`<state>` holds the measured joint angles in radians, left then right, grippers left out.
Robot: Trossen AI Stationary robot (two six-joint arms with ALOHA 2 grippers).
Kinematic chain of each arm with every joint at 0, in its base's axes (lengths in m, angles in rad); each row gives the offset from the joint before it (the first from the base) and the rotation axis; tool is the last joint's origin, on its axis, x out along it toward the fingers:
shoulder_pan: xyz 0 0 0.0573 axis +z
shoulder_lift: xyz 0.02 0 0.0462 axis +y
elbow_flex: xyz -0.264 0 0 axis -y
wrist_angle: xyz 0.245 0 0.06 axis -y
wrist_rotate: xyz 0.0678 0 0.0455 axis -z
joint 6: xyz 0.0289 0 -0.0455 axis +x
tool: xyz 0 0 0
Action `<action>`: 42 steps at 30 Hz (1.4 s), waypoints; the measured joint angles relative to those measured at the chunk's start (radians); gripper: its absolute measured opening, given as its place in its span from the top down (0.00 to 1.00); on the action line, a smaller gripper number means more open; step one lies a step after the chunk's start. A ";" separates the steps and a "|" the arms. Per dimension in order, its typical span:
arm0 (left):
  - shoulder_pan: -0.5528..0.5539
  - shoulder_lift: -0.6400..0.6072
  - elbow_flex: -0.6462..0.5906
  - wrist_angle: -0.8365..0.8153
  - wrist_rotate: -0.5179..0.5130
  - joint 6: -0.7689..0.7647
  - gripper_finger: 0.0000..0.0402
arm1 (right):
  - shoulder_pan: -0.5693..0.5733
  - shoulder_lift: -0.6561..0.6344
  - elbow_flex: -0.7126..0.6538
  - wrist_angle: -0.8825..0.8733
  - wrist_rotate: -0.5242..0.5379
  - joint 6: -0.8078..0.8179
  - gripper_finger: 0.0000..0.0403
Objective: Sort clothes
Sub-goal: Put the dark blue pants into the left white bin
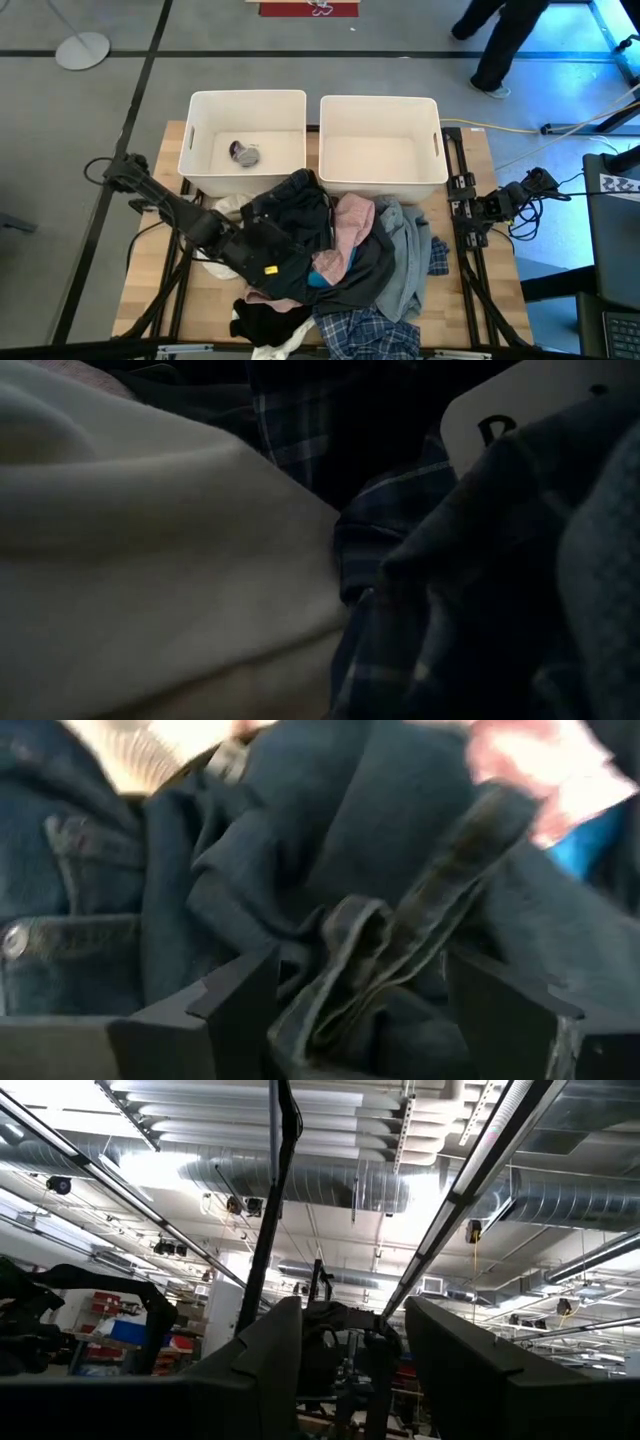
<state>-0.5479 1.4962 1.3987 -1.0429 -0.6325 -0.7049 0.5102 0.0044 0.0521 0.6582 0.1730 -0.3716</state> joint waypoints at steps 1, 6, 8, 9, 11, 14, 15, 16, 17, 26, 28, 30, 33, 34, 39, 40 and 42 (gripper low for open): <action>0.004 0.004 0.000 -0.002 -0.001 -0.014 0.34 | 0.000 0.000 0.000 0.000 0.000 -0.002 0.55; 0.008 0.031 0.000 0.043 0.108 -0.035 0.34 | 0.000 0.000 0.000 0.000 0.000 -0.017 0.55; 0.005 0.045 0.000 0.073 0.129 -0.025 0.34 | 0.000 0.000 0.000 0.000 0.001 -0.023 0.55; 0.006 0.054 0.000 0.081 0.133 -0.026 0.34 | 0.000 0.000 0.000 0.000 0.000 -0.024 0.55; 0.006 0.070 0.000 0.094 0.137 -0.027 0.34 | 0.000 0.000 0.000 0.000 0.001 -0.025 0.55; 0.009 0.097 0.000 0.113 0.162 -0.024 0.34 | 0.000 0.000 0.000 0.000 0.001 -0.025 0.55; 0.011 0.107 0.000 0.123 0.171 -0.024 0.34 | 0.000 0.000 0.000 0.000 0.001 -0.026 0.55; 0.013 0.114 0.000 0.129 0.179 -0.024 0.34 | 0.000 0.000 0.000 0.000 0.001 -0.026 0.55; 0.013 0.122 0.000 0.135 0.190 -0.022 0.34 | 0.000 0.000 0.000 0.000 0.002 -0.026 0.55; 0.023 0.160 0.002 0.167 0.262 -0.003 0.34 | 0.000 0.000 0.000 -0.001 0.021 -0.027 0.55; 0.026 0.170 0.002 0.161 0.221 -0.005 0.34 | 0.000 0.000 0.000 -0.002 0.047 -0.027 0.55; 0.033 0.184 0.002 0.162 0.192 0.003 0.34 | 0.000 0.000 0.000 -0.005 0.076 -0.027 0.55; 0.044 0.213 0.003 0.165 0.168 0.013 0.34 | 0.000 0.000 -0.001 -0.007 0.105 -0.023 0.55; 0.047 0.225 0.003 0.165 0.164 0.022 0.34 | 0.000 0.000 -0.001 -0.011 0.107 -0.020 0.55; 0.055 0.296 0.005 0.163 0.130 0.049 0.38 | 0.000 0.000 -0.001 -0.017 0.107 0.006 0.55; 0.055 0.308 0.006 0.161 0.124 0.055 0.40 | 0.000 0.000 -0.001 -0.023 0.107 0.006 0.55; 0.055 0.329 0.006 0.161 0.115 0.062 0.45 | 0.000 0.000 -0.001 -0.035 0.107 0.014 0.55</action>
<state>-0.4927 1.8250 1.4044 -0.8817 -0.5174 -0.6426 0.5102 0.0040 0.0513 0.6228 0.2802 -0.3578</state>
